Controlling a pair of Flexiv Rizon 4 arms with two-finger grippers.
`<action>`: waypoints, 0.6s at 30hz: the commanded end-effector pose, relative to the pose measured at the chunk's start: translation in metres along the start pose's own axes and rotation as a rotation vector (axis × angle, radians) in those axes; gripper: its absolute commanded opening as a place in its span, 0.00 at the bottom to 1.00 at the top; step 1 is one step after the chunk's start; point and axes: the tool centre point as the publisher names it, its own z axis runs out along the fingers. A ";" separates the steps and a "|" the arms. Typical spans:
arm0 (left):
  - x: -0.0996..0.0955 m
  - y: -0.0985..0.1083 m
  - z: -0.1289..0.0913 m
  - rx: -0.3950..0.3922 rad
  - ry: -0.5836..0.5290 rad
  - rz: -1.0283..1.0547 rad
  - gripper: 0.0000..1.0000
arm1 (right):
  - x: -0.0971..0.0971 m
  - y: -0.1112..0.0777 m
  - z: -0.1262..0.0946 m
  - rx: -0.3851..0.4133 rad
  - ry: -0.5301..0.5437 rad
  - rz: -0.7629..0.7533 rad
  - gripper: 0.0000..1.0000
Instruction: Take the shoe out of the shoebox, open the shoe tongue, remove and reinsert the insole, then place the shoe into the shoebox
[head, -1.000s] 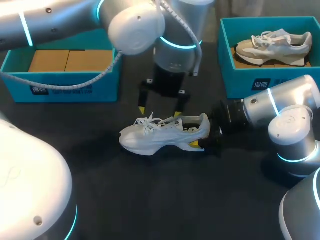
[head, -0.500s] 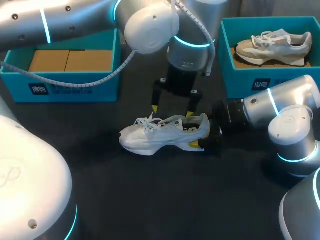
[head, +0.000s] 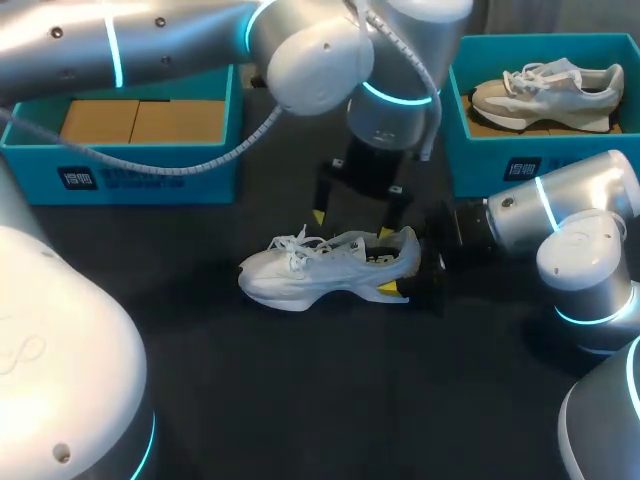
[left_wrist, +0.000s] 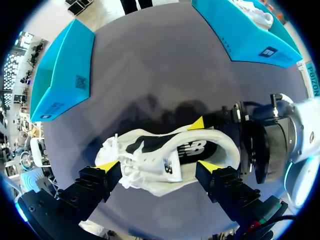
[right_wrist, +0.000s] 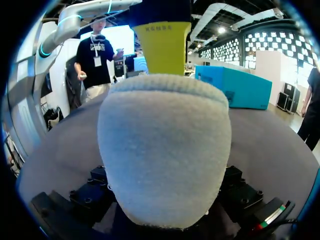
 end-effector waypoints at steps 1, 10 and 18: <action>0.010 -0.008 0.010 -0.016 -0.010 0.006 1.00 | -0.001 -0.001 0.005 0.001 0.000 0.000 0.00; 0.012 -0.008 0.024 -0.032 -0.043 0.026 1.00 | -0.001 -0.001 0.005 0.001 0.000 0.000 0.00; 0.011 -0.003 0.037 -0.042 -0.077 0.024 1.00 | -0.001 -0.001 0.005 0.001 0.000 0.000 0.00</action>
